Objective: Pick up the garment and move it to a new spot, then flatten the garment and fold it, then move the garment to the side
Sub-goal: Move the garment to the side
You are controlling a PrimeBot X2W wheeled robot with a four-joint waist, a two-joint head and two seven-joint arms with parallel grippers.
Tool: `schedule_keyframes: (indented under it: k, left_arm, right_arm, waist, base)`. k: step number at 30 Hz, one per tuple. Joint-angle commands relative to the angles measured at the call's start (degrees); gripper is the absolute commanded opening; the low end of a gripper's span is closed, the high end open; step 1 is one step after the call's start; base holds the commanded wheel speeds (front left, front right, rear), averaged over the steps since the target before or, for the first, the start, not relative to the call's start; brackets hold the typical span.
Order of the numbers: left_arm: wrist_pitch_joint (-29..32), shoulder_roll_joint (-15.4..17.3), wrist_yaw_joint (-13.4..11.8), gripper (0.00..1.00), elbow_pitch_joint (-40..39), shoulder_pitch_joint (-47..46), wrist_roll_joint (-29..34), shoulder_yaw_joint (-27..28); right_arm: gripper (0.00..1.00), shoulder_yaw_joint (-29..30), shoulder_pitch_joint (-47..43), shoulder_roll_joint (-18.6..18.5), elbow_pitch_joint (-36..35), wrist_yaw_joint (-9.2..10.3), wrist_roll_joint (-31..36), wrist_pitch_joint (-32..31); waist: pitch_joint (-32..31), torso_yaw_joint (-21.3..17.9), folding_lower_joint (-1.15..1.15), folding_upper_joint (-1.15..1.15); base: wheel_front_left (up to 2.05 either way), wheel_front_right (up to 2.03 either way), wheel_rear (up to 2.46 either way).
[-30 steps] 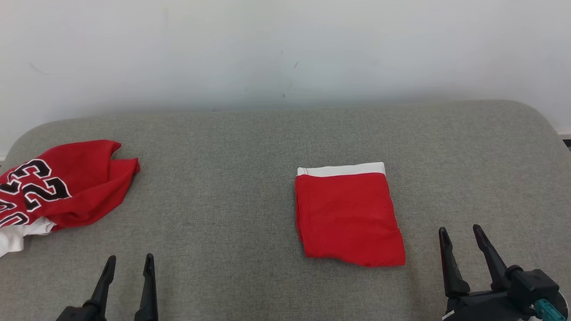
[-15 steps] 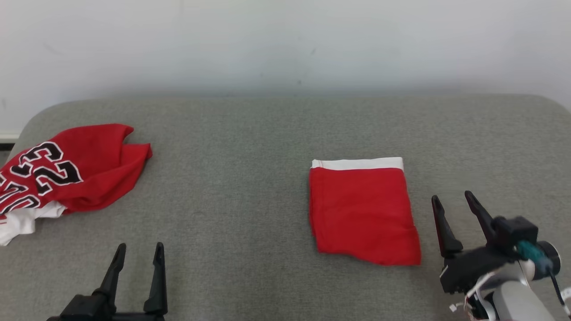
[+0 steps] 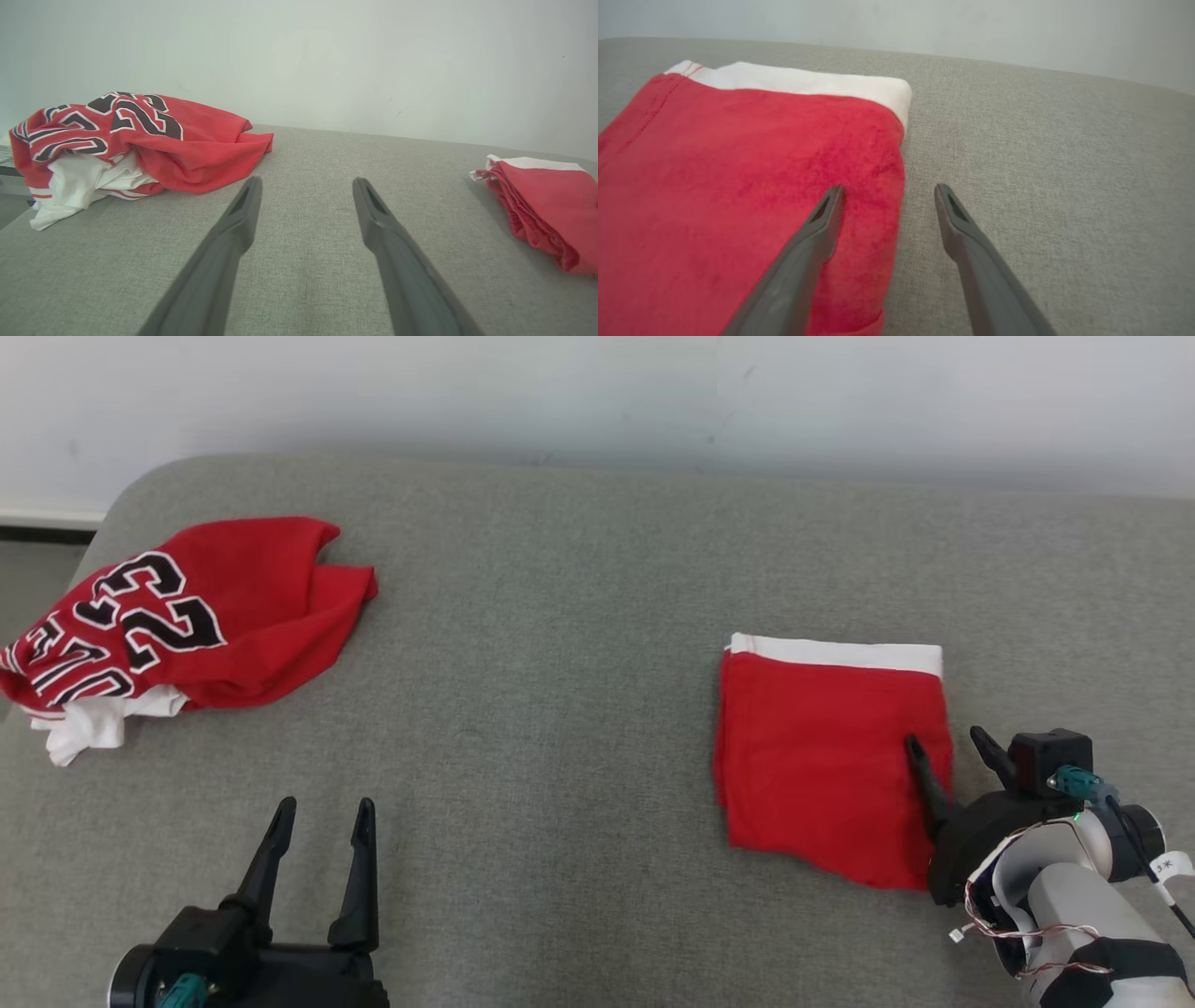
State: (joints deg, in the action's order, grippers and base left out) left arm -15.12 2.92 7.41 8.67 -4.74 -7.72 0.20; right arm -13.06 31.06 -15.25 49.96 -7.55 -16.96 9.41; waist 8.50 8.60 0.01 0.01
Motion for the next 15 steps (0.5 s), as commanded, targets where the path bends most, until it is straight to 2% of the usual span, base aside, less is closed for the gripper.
schedule_keyframes:
  k: [1, 5, 6, 7, 8, 10, 15]
  left_arm:
    - [-0.03, -0.03, -0.11, 1.0, 0.14, -0.81, -0.83, -0.12]
    - [-0.03, -0.03, -0.44, 1.0, 0.19, -1.18, -0.89, -0.42]
    - [-0.03, -0.04, -0.57, 1.0, 0.2, -1.14, -0.82, -0.39]
    - [-0.03, -0.04, -0.74, 1.0, 0.2, -1.01, -0.81, -0.33]
    - [-0.03, -0.04, -0.88, 1.0, 0.18, -0.84, -0.86, -0.33]
    - [-0.03, -0.03, -0.99, 1.0, 0.21, -0.77, -0.98, -0.14]
    - [-0.02, -0.02, -1.06, 1.0, -0.83, -2.17, -1.31, -0.49]
  right_arm:
    - [1.0, -0.44, 0.87, -0.09, 1.46, 0.15, -0.52, -0.02]
    - [1.0, -2.54, 2.03, 1.11, 6.74, 0.14, -1.98, -0.32]
    - [0.79, -3.13, 2.11, 1.66, 7.79, 0.13, -2.75, -0.45]
    - [0.08, -3.85, 1.99, 2.34, 8.54, 0.13, -3.27, -0.49]
    - [0.0, -4.64, 1.91, 2.72, 9.2, 0.12, -3.75, -0.55]
    - [0.0, -6.01, 2.35, 2.74, 10.04, 0.07, -4.8, -0.13]
    - [0.0, -9.52, 6.68, -0.1, 9.85, 0.17, -5.72, 0.8]
  waist:
    - [1.97, 1.88, -0.01, -0.01]
    - [2.35, 2.12, -0.01, -0.01]
    - [2.31, 1.99, -0.01, -0.01]
    - [2.2, 1.76, -0.01, -0.01]
    - [2.09, 1.51, -0.01, -0.01]
    - [1.92, 0.82, -0.01, -0.01]
    - [3.54, -1.36, -0.01, -0.01]
  base:
    - [0.0, 0.0, 0.0]
    - [0.0, 0.0, 0.0]
    - [0.0, 0.0, 0.0]
    - [0.0, 0.0, 0.0]
    - [0.0, 0.0, 0.0]
    - [0.0, 0.0, 0.0]
    - [0.0, 0.0, 0.0]
